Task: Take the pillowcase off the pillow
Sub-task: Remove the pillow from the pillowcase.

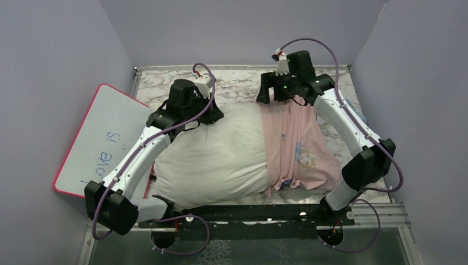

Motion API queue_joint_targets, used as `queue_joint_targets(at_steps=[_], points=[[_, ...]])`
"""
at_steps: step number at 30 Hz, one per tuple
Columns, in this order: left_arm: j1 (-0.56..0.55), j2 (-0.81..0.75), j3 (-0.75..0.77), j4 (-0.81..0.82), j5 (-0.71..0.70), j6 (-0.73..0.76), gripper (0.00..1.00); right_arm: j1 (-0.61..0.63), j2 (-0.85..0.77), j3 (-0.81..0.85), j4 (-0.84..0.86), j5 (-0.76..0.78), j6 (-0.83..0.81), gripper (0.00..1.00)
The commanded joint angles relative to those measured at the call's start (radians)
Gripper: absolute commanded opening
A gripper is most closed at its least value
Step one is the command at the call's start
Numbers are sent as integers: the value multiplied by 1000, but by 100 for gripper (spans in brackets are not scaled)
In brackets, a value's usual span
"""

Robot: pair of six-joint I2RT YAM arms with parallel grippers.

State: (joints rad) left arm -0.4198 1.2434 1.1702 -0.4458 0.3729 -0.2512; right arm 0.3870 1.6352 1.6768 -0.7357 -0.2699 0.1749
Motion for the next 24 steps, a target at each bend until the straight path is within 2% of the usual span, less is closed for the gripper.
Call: queue_joint_targets(at_steps=[1,5,7,9,13,15,17,19,20,24], points=[[10,-21,14,-13,-3,-8,0,85,77,-34,-61,198,-48,82],[10,-35,7,-14,-8,-10,0,85,92,-72,-71,457,-2,44],[10,-38,4,-14,-13,-11,0,81,79,-72,-57,511,1,11],[10,-39,2,-15,-19,-12,0,67,59,-67,-37,548,2,8],[10,-50,-3,-16,-34,-13,0,13,58,-21,-51,575,5,9],[10,-53,-9,-18,-45,-11,0,10,57,1,-69,542,-2,16],[10,-52,-10,-22,-54,-11,0,11,39,3,-75,471,-11,27],[10,-48,-11,-23,-58,-11,0,10,-1,14,-91,428,-12,46],[10,-48,-10,-25,-59,-11,0,10,-22,32,-118,412,-10,52],[10,-49,-6,-24,-60,-12,0,10,-181,6,-118,427,-3,78]])
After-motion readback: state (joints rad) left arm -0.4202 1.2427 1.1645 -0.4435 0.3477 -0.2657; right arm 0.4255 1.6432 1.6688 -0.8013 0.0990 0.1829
